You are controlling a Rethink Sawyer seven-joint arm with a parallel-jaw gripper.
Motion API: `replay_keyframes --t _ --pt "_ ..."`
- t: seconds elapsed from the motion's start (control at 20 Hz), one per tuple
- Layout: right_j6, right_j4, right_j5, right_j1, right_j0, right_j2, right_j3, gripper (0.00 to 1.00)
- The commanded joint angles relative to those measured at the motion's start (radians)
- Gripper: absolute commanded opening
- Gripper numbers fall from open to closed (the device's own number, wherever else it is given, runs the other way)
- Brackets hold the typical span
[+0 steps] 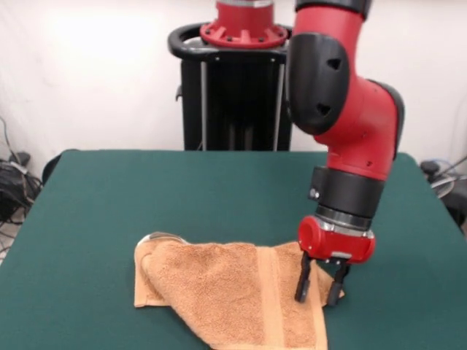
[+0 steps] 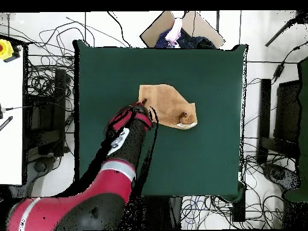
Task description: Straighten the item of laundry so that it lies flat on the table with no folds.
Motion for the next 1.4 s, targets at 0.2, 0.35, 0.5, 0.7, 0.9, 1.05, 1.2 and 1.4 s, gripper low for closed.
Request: replay_keyframes --t 0.2,0.35,0.5,0.7,0.9,1.05,1.2,1.4 --pt "0.244 0.157 0.049 0.117 0.04 -0.17 0.031 1.0" --pt "0.21 0.172 0.031 0.106 0.029 -0.157 0.047 1.0" --pt "0.175 0.17 0.026 0.083 -0.011 -0.103 0.064 1.0" --pt "0.134 0.149 0.019 0.054 -0.059 -0.044 0.074 1.0" --pt "0.116 0.131 0.017 0.033 -0.087 -0.028 0.082 1.0" --pt "0.135 0.135 0.004 0.012 -0.081 -0.054 0.112 1.0" --pt "0.131 0.127 -0.006 0.008 -0.085 -0.059 0.116 1.0" --pt "0.113 0.115 -0.003 -0.004 -0.107 -0.041 0.125 0.0"
